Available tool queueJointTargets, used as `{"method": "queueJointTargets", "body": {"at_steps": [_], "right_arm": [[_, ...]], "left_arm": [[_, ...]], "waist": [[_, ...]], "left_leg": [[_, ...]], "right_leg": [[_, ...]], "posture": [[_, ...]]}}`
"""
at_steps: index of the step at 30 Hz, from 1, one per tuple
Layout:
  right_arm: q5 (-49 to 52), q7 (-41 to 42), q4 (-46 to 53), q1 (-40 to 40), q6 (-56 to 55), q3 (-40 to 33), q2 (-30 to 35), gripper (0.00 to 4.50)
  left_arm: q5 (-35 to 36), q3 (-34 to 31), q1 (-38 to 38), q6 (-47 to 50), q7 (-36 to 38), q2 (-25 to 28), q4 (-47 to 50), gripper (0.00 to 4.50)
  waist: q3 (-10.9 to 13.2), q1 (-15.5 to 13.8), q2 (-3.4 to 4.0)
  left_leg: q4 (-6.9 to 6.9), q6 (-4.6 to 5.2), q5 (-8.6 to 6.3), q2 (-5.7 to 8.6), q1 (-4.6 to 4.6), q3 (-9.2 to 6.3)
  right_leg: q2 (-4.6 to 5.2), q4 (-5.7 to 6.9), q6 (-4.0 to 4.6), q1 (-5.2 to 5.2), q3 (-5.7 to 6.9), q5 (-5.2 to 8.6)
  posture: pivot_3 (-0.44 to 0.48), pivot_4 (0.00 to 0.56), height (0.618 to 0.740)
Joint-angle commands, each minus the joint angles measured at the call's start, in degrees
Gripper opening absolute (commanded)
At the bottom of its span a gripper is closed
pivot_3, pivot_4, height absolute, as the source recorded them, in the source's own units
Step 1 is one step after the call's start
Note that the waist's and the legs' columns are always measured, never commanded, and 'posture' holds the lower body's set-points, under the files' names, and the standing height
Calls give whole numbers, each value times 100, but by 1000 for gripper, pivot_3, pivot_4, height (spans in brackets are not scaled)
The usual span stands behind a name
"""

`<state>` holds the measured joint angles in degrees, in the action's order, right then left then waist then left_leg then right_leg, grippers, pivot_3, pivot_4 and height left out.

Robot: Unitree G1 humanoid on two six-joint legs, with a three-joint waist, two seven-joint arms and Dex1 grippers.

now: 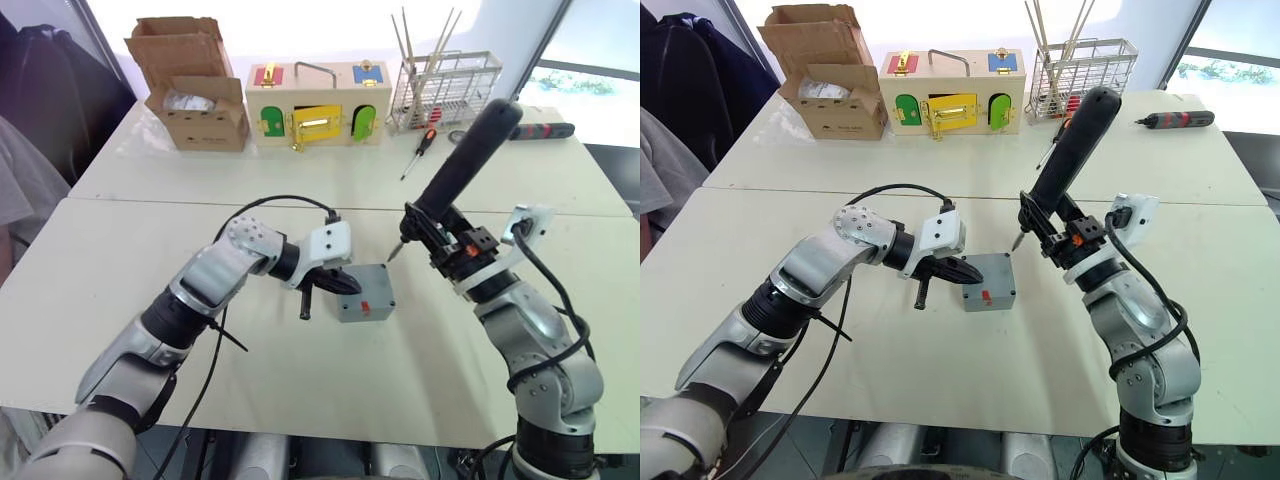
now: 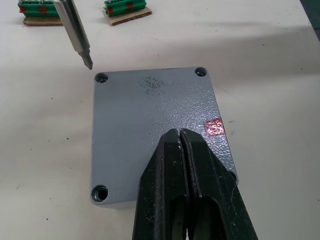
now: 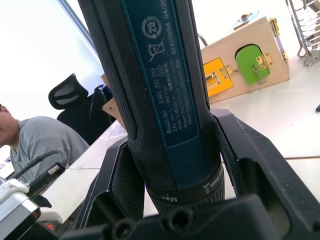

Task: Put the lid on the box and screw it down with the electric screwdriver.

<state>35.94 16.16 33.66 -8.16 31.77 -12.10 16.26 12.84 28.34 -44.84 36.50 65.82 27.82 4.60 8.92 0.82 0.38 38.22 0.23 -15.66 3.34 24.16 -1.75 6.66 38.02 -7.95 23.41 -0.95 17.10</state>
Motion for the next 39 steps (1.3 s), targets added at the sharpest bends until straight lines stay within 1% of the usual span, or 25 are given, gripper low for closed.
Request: {"method": "queueJointTargets", "body": {"at_steps": [1,12,17,25,31,39], "right_arm": [[193,15,369,-72,-151,-82,42,1847],[267,16,369,-40,-163,46,33,1847],[140,126,352,67,-191,170,143,1847],[130,132,303,104,-219,202,140,1847],[267,-8,347,-137,-246,33,46,1847],[545,-46,526,-183,-68,-100,298,1847]], "left_arm": [[-135,43,16,-69,-3,-5,-42,0],[-218,28,38,-149,12,-12,-70,0],[-217,26,54,-147,-8,-23,-48,0],[-229,20,46,-172,-19,-25,-81,0],[-222,14,50,-168,-19,-24,-80,0],[-227,24,63,-179,-23,-31,-81,0]], "waist": [[0,0,0],[0,-1,0],[0,2,0],[0,5,0],[0,7,0],[0,-1,0]], "left_leg": [[0,0,0,0,0,0],[0,0,0,0,0,0],[0,0,0,0,-1,0],[0,0,0,0,-1,0],[0,0,0,0,-1,0],[0,0,0,0,-1,0]], "right_leg": [[0,0,0,0,0,0],[0,0,0,0,0,0],[0,0,0,0,0,0],[0,0,0,0,0,0],[0,0,0,0,0,0],[0,0,0,-1,0,0]], "posture": [[0,150,739],[0,150,739],[0,150,739],[0,150,739],[0,150,739],[0,150,739]]}}
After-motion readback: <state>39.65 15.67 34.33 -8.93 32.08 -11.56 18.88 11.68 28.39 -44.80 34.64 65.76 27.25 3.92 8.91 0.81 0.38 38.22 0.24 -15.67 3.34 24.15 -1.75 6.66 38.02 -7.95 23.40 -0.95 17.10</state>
